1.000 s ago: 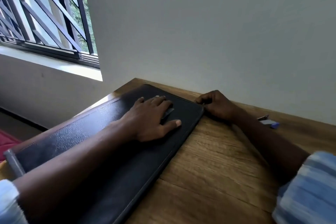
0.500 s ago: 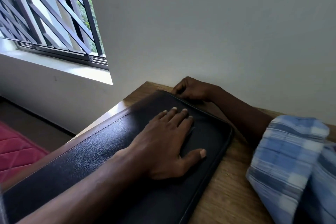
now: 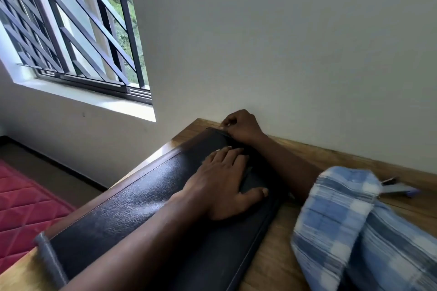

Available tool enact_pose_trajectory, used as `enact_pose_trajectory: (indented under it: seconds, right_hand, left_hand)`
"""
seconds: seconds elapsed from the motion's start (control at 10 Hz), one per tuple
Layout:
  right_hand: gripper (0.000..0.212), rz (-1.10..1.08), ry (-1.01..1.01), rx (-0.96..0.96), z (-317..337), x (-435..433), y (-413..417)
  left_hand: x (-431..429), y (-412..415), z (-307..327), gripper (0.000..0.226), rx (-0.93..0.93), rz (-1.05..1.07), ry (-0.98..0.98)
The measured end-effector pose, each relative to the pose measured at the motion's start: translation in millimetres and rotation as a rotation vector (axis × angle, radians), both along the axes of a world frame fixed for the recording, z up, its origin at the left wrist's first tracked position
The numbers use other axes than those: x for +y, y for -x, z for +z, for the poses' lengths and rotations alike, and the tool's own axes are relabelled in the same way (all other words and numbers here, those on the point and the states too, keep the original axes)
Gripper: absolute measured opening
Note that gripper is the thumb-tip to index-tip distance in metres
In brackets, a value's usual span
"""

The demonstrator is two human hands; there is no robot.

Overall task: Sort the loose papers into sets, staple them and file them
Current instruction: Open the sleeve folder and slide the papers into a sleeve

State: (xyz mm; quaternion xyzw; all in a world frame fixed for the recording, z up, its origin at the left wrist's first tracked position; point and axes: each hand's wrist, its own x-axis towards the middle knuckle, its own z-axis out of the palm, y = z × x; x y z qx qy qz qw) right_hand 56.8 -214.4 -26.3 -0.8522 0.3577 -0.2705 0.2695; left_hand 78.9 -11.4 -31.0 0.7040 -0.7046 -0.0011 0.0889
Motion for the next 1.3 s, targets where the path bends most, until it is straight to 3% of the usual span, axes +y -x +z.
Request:
enact_pose_trajectory:
  seconds: [0.3, 0.5, 0.6, 0.7, 0.8, 0.9, 1.0, 1.1, 1.2, 1.3]
  right_hand:
    - [0.015, -0.146, 0.397, 0.116, -7.0, 74.5, 130.5]
    - [0.026, -0.211, 0.439, 0.057, -26.0, 76.9, 165.4]
    - [0.019, -0.427, 0.473, 0.005, -17.1, 90.8, 175.5]
    - [0.037, -0.761, 0.306, -0.005, -4.0, 99.1, 206.5]
    - [0.062, -0.988, -0.068, 0.071, 3.7, 106.0, 235.1]
    - [0.061, -1.002, -0.175, 0.149, 10.7, 106.0, 252.6]
    - [0.049, -0.959, -0.224, 0.124, 17.6, 97.6, 276.7]
    - [0.066, -0.850, -0.146, 0.203, 21.6, 89.8, 314.0]
    - [0.054, -0.741, -0.110, 0.347, 32.8, 62.8, 350.6]
    - [0.024, -0.688, -0.101, 0.565, 51.2, 35.2, 370.5]
  left_hand:
    - [-32.8, -9.0, 1.8, 0.102, 0.038, 0.084, 0.007]
    - [-46.7, -2.5, -1.2, 0.102, 0.053, 0.128, -0.005]
    - [-40.0, -2.4, 0.0, 0.096, 0.068, 0.130, 0.012]
    - [-37.0, 0.0, 1.9, 0.090, 0.067, 0.131, 0.033]
    - [-34.3, 8.8, 9.7, 0.086, 0.044, 0.126, -0.058]
    - [-31.9, 23.1, 24.5, 0.085, 0.100, 0.107, -0.176]
    - [-37.9, 30.2, 31.7, 0.099, 0.106, 0.108, -0.259]
    - [-45.6, 31.4, 29.2, 0.106, 0.032, 0.053, -0.274]
    - [-54.7, 26.7, 22.2, 0.104, 0.009, 0.002, -0.235]
    - [-50.9, 25.1, 14.9, 0.099, 0.000, -0.044, -0.208]
